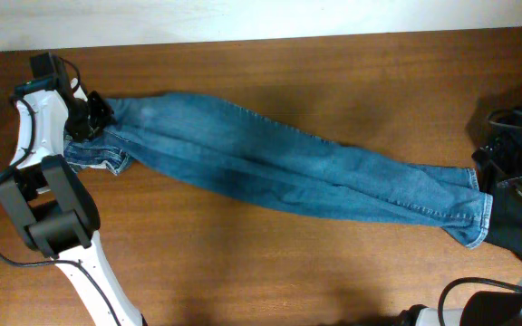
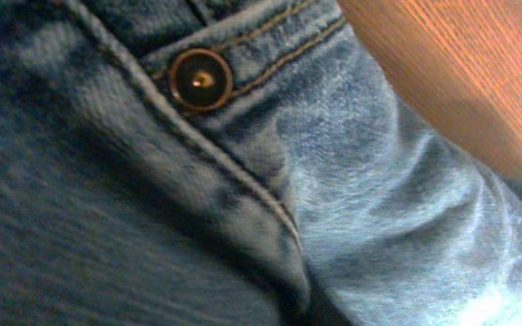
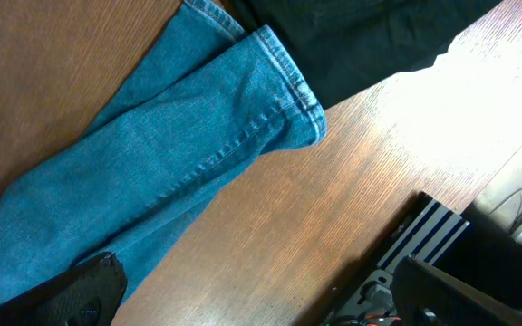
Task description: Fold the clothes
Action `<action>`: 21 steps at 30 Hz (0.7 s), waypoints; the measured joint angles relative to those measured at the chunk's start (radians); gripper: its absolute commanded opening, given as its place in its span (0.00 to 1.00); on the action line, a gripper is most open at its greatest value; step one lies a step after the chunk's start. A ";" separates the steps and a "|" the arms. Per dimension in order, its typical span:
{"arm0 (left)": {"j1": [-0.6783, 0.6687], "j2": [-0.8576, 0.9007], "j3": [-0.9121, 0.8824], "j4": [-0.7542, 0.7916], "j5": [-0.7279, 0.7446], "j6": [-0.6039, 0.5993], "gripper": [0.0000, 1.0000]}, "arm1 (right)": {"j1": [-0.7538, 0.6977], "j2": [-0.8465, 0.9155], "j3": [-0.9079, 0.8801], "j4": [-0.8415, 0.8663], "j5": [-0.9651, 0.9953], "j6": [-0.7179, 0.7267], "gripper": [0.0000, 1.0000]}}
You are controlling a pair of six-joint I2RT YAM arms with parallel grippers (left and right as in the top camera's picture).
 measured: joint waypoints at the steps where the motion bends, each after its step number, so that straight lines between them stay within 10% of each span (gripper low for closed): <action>1: 0.000 -0.001 0.001 -0.003 0.003 0.017 0.02 | 0.000 0.000 0.000 0.000 0.000 0.000 0.99; 21: 0.029 -0.496 0.002 -0.140 -0.043 0.093 0.02 | 0.000 0.000 0.000 0.016 0.000 -0.003 0.99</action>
